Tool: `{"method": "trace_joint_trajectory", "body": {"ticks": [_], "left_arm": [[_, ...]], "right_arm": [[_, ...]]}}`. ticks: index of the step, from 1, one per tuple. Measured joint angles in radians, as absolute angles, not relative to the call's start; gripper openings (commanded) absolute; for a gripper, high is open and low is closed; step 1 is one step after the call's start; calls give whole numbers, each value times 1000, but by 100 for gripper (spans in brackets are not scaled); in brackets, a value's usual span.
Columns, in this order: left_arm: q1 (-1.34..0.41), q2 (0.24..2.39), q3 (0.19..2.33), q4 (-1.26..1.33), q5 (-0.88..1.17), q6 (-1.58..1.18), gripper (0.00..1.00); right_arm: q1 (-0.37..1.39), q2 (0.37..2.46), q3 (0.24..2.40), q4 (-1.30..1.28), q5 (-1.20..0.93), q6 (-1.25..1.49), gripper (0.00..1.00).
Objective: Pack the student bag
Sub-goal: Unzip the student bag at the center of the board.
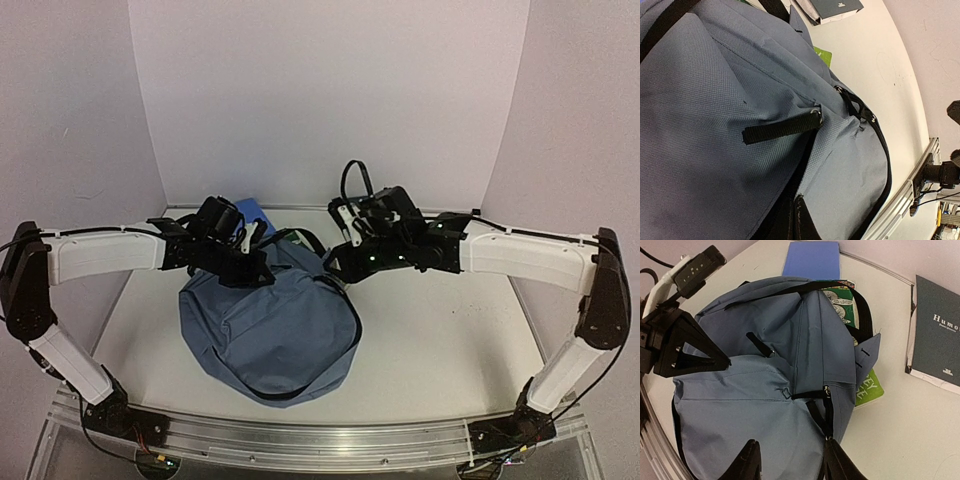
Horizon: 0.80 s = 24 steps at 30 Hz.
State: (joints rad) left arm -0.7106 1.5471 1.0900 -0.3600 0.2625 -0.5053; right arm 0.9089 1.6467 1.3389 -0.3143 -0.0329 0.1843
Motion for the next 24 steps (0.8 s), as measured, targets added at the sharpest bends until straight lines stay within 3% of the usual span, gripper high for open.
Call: {"method": "trace_joint_trajectory", "body": {"ticks": [6,16,24], "left_arm": [[-707,1547,1094,-371,262,-505,0],[-706,1547,1094,-377,262,-506,0],[-704,1547,1094,-377,260,-505,0]], "right_arm": [[916,1763,1398,-364,-43,120,40],[918,1913,1481,-421,30,109,26],[918,1930,1487,-438,92,110,30]]}}
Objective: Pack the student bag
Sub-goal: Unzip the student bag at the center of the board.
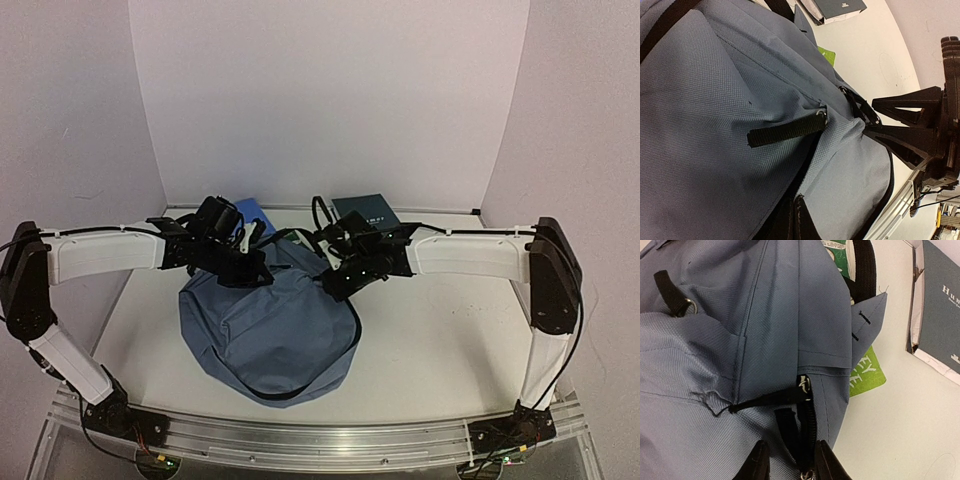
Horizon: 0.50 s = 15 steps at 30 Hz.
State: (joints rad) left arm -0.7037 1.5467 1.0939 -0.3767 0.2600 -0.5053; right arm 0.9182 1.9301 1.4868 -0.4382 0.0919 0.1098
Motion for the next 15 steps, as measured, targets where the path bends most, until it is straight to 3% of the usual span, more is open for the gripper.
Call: {"method": "trace_joint_trajectory", "body": {"ticks": [4,10,15], "left_arm": [[-701,1547,1094,-377,259,-505,0],[-700,1547,1094,-377,258,-505,0],[-691,1547,1094,-378,250,-510,0]], "right_arm": [[913,1930,1487,-440,97,113,25],[910,1932,1487,-443,89,122,1],[908,1932,1487,-444,90,131,0]]}}
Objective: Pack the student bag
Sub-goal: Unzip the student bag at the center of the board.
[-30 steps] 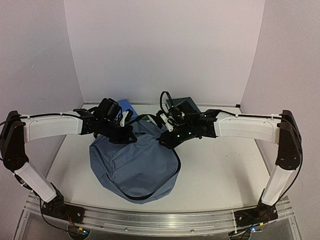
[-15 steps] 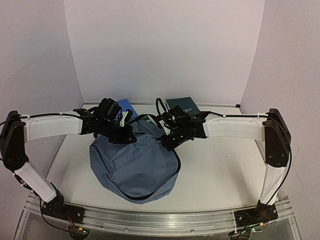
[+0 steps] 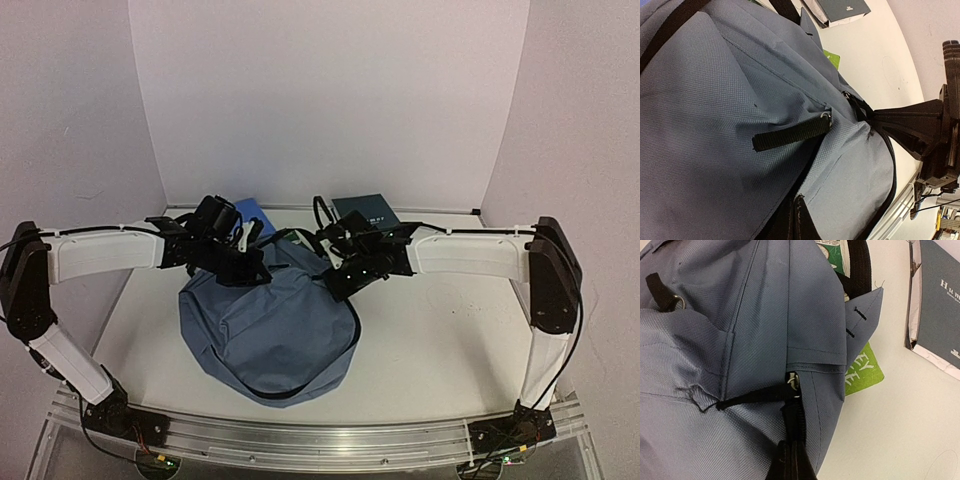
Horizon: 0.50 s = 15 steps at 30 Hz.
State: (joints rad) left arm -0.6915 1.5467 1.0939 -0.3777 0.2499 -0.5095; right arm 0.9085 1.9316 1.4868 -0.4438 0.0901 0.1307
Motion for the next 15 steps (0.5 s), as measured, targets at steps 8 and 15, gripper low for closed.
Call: {"method": "trace_joint_trajectory", "body": {"ticks": [8,15], "left_arm": [[-653,1547,1093,-386,241,-548,0],[-624,1547,1093,-385,236,-574,0]], "right_arm": [[909,1868,1434,-439,83,169,0],[916,1759,1348,-411,41,228,0]]}}
